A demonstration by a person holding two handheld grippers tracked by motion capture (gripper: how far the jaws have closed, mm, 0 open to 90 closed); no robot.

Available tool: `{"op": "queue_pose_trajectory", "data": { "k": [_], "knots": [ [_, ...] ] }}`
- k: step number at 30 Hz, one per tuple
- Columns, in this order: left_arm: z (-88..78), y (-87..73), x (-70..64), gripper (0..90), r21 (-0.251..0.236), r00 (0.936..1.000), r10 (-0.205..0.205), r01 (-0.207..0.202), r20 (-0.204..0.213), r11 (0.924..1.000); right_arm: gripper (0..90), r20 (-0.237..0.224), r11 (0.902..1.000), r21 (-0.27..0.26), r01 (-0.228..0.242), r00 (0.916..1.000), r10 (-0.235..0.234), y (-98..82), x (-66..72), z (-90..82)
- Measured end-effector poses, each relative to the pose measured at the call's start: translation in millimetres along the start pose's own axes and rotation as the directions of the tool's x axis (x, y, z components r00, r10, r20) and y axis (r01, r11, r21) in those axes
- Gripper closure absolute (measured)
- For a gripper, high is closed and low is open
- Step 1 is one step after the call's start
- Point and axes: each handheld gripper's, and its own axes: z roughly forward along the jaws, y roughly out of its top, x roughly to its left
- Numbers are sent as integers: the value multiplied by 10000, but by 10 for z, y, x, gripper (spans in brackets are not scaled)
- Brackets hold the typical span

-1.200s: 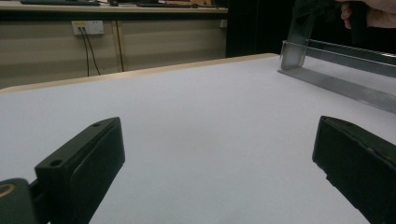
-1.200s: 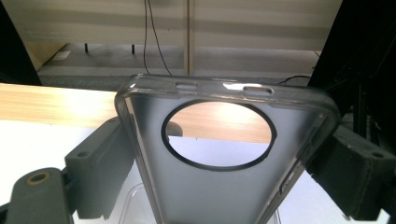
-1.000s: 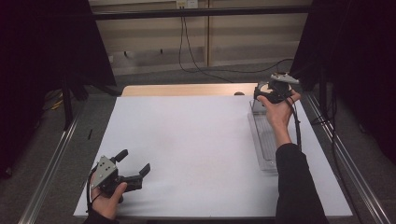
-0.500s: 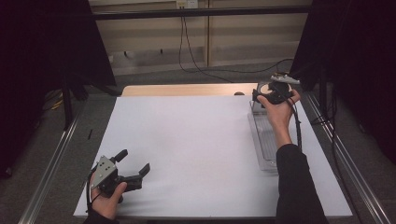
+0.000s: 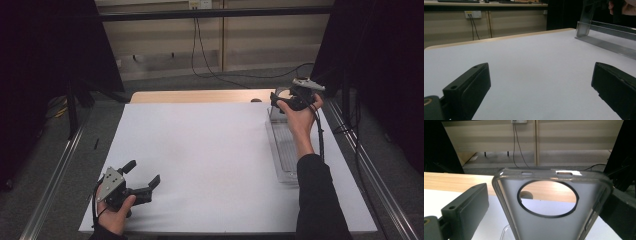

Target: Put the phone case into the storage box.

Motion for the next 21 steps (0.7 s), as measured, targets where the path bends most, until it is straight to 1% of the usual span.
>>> {"op": "queue_pose_trajectory", "data": {
  "k": [2, 4, 5, 6, 9, 11, 13, 17, 21],
  "knots": [
    [2, -1, -2, 22, 0, 10000, -24, 24, 1, 10000, 5, -78, 10000, -69, -7, 10000, 7, 7, 2, -5],
    [2, 0, 0, 23, 14, 10000, 20, -20, -2, 10000, 25, -80, 9998, -206, 39, 10000, -40, 17, 4, -9],
    [8, -3, -3, 24, 29, 10000, 8, -8, -25, 10000, 22, -42, 9996, -258, 75, 10000, -76, 20, 5, -14],
    [11, -4, -4, 24, 31, 10000, 2, -2, 30, 10000, 19, -76, 9994, -344, 41, 10000, -43, 24, 3, -14],
    [11, -3, -9, 24, 36, 10000, -12, 12, 9, 10000, 19, -107, 9990, -438, 1, 9999, -5, 34, -2, -19],
    [11, -3, -3, 25, 34, 10000, 11, -11, 13, 10000, 14, -131, 9982, -591, -37, 9999, 29, 43, -5, -24],
    [10, -4, -3, 24, 42, 10000, -15, 15, -5, 10000, 11, -247, 9976, -685, -49, 9997, 32, 52, -8, -27],
    [12, -4, -2, 24, 60, 10000, 8, -8, -3, 10000, 15, -245, 9974, -724, -74, 9997, 56, 57, -17, -34],
    [8, -8, 3, 25, 74, 10000, -26, 27, -44, 10000, 19, -225, 9957, -930, -12, 9997, -9, 77, -25, -48]
  ]
}}
